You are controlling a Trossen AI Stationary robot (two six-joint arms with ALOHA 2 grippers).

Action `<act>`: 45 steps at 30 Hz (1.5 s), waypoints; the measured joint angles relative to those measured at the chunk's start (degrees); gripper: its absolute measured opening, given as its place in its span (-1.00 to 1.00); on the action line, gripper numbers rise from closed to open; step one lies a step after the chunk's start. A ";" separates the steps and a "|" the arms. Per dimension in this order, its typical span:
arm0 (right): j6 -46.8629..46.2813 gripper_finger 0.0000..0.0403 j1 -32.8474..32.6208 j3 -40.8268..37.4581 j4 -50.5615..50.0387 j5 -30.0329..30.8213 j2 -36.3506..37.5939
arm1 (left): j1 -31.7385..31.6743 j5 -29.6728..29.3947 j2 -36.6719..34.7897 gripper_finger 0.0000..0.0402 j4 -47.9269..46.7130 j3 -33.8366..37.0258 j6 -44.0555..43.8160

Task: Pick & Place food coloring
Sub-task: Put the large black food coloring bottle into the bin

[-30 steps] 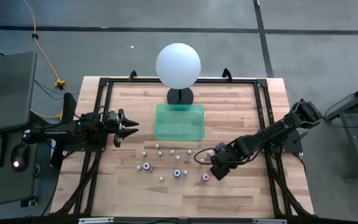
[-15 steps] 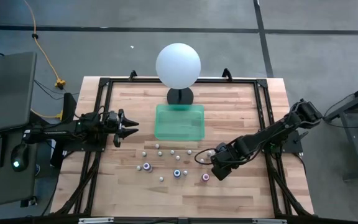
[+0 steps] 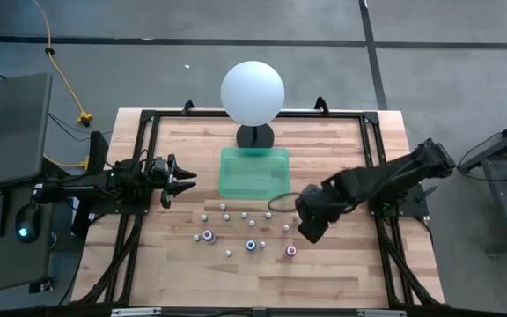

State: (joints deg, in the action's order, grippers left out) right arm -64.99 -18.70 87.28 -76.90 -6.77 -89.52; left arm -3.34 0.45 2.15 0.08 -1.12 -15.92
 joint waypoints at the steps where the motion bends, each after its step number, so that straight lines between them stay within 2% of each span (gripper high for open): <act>1: 1.11 -0.34 0.97 2.23 -1.32 0.72 0.00 | 0.00 0.00 0.00 -0.27 0.00 0.01 0.00; 7: 9.94 -0.33 8.34 13.24 -5.17 5.60 0.04 | 0.01 0.00 0.00 -0.27 0.00 0.01 0.00; 11: 17.22 -0.33 15.15 16.83 -5.14 6.39 -0.01 | -0.01 0.00 0.00 -0.27 0.00 0.00 0.00; 15: 23.72 -0.33 21.89 16.92 -3.78 5.73 -0.09 | -0.01 0.00 0.00 -0.27 0.00 0.01 0.00; 22: 32.18 -0.33 30.68 12.49 4.72 -0.37 -1.64 | -0.01 0.00 0.00 -0.27 0.00 0.01 0.00; 26: 35.72 -0.33 32.27 11.87 7.24 -3.18 -5.68 | 0.01 0.00 0.00 -0.27 0.00 0.01 0.00; 33: 38.31 -0.33 32.30 11.87 7.00 -3.78 -13.92 | 0.01 0.00 0.00 -0.27 0.00 0.01 0.00; 45: 36.81 -0.31 31.82 11.87 6.90 4.36 -20.26 | -0.01 0.00 0.00 -0.27 0.00 0.01 0.00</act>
State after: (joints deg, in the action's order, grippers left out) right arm -28.18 13.13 99.15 -70.00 -2.40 -109.78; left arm -3.35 0.45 2.15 0.08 -1.10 -15.92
